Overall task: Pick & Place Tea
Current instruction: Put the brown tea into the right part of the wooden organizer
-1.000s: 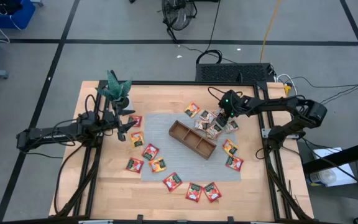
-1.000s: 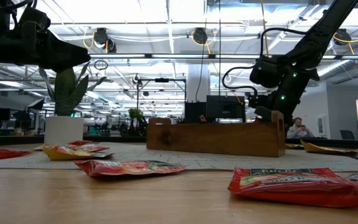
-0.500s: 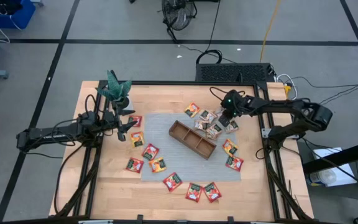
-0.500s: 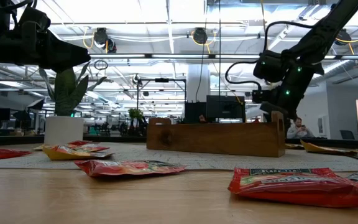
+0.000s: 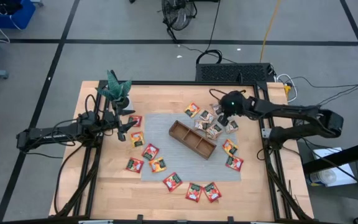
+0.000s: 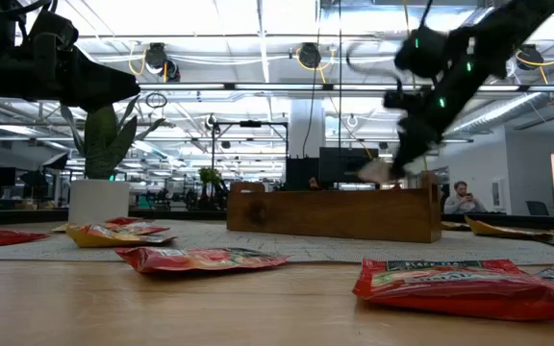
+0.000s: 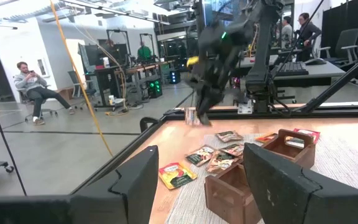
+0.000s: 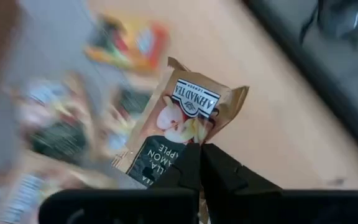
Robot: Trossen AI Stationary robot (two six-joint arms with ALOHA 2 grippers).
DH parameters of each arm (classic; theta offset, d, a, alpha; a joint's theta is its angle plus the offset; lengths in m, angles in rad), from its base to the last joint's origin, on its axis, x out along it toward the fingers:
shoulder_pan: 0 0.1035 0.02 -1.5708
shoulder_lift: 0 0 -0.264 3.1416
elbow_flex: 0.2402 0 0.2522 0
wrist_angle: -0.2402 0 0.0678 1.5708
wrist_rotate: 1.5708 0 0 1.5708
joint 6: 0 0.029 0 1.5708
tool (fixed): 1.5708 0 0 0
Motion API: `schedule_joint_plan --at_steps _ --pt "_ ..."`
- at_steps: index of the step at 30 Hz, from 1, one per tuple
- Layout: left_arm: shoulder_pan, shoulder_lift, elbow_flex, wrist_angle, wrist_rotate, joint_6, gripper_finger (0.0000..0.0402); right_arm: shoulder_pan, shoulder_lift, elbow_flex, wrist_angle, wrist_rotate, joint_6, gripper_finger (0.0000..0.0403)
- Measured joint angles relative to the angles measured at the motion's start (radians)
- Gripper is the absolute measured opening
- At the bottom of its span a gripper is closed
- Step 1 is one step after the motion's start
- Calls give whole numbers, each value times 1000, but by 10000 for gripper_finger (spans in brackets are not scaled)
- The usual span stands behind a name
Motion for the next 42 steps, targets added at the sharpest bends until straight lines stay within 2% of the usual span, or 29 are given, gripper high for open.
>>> schedule_joint_plan --at_steps 5,11,18,21,26,31,36,40,42 --pt "0 0 0 0 0 0 235 164 10 203 -183 126 -51 0" --pt "0 0 0 0 0 0 234 300 150 515 -448 233 -87 0" --pt "0 0 0 0 0 0 234 382 428 882 -887 226 -98 0" --pt "0 0 0 0 0 0 234 409 532 990 -1100 116 -120 0" --pt "0 0 0 0 0 0 235 468 640 1063 -1251 -73 -120 0" --pt "0 0 0 0 0 0 234 514 707 1064 -1278 -156 -188 0" --pt "0 0 0 0 0 0 234 528 789 1064 -1282 -152 -222 0" --pt "0 0 0 0 0 0 235 532 834 1064 -1289 -61 -255 0" --pt "0 0 0 0 0 0 234 532 841 1063 -1306 -51 -267 0"
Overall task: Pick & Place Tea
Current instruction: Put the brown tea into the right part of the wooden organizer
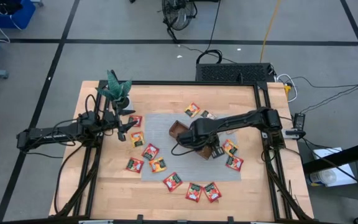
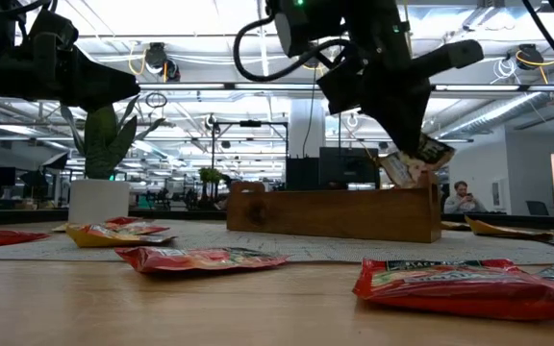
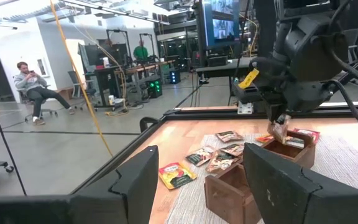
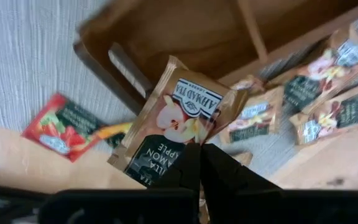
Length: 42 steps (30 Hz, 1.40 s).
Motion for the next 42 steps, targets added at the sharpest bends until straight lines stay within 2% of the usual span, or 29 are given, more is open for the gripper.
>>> schedule_joint_plan --at_steps 7,14,19,27,32,42 --pt "0 0 0 0 3 0 234 -1 5 0 4 47 -13 0" --pt "0 0 0 0 4 0 234 -1 5 0 65 43 -21 0" --pt "0 0 0 0 4 0 235 -2 5 0 63 -10 -21 0" --pt "0 0 0 0 4 0 235 -1 5 0 81 -8 24 2" --pt "0 0 0 0 5 0 234 -2 5 0 81 -8 37 28" --pt "0 0 0 0 5 0 234 0 5 0 137 24 81 109"
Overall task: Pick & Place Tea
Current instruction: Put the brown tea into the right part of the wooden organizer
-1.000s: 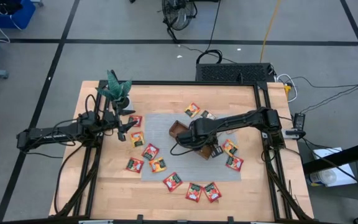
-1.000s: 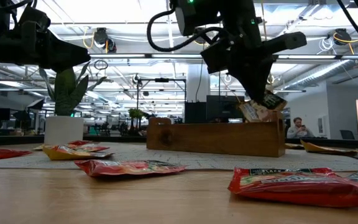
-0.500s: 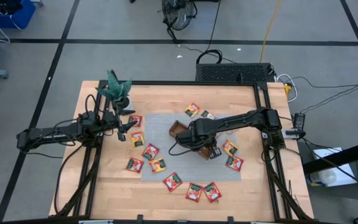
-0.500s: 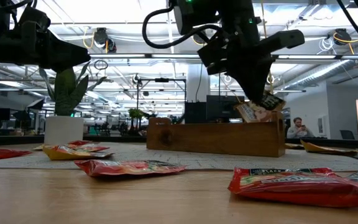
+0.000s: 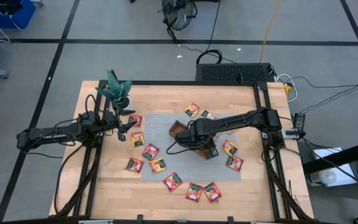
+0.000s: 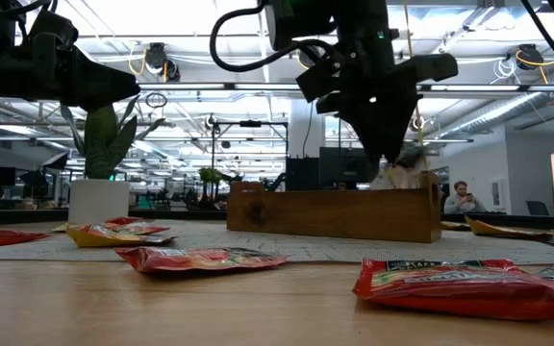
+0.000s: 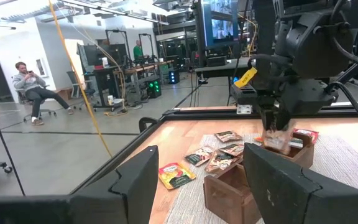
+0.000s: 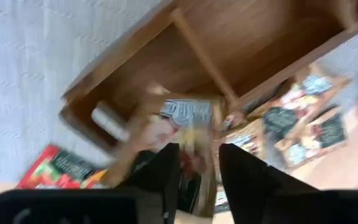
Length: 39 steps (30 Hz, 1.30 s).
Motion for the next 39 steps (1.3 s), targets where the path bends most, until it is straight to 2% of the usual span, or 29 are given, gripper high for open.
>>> schedule_joint_plan --at_steps 7,19,32,39 --pt "0 0 0 0 0 0 234 0 -1 0 22 1 0 136" --pt "0 0 0 0 0 0 235 12 -66 -7 -45 23 119 128" --pt "0 0 0 0 0 0 234 66 -129 -278 146 30 48 128" --pt "0 0 0 0 0 0 234 66 -131 -295 189 28 46 128"
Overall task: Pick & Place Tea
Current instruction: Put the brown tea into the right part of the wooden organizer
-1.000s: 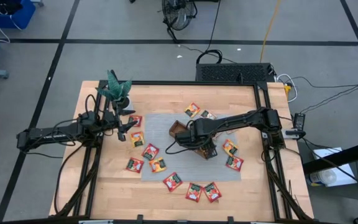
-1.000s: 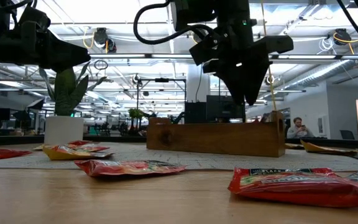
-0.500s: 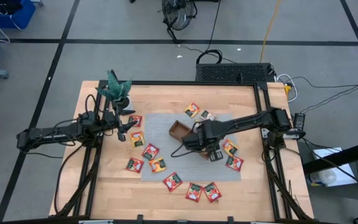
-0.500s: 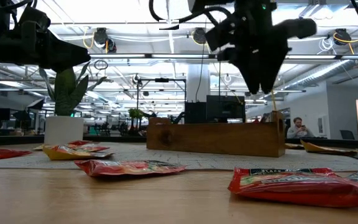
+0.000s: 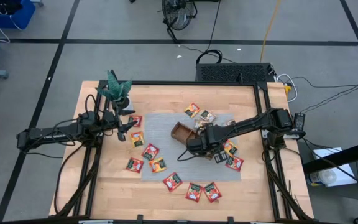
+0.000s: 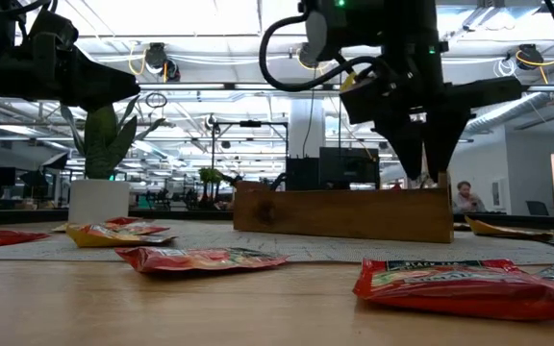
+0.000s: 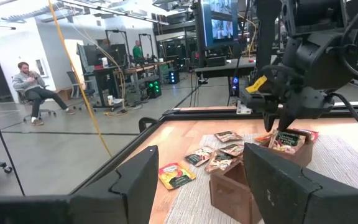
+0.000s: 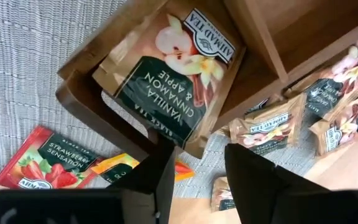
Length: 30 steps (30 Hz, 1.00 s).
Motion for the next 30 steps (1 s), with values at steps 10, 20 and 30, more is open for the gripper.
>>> schedule_joint_plan --at_steps 10,20,30 --pt "0 0 0 0 0 0 234 -2 0 -2 117 26 -66 128" --pt "0 0 0 0 0 0 234 -3 0 -2 126 131 -73 128" --pt "0 0 0 0 0 0 235 -1 -1 -1 126 127 -78 114"
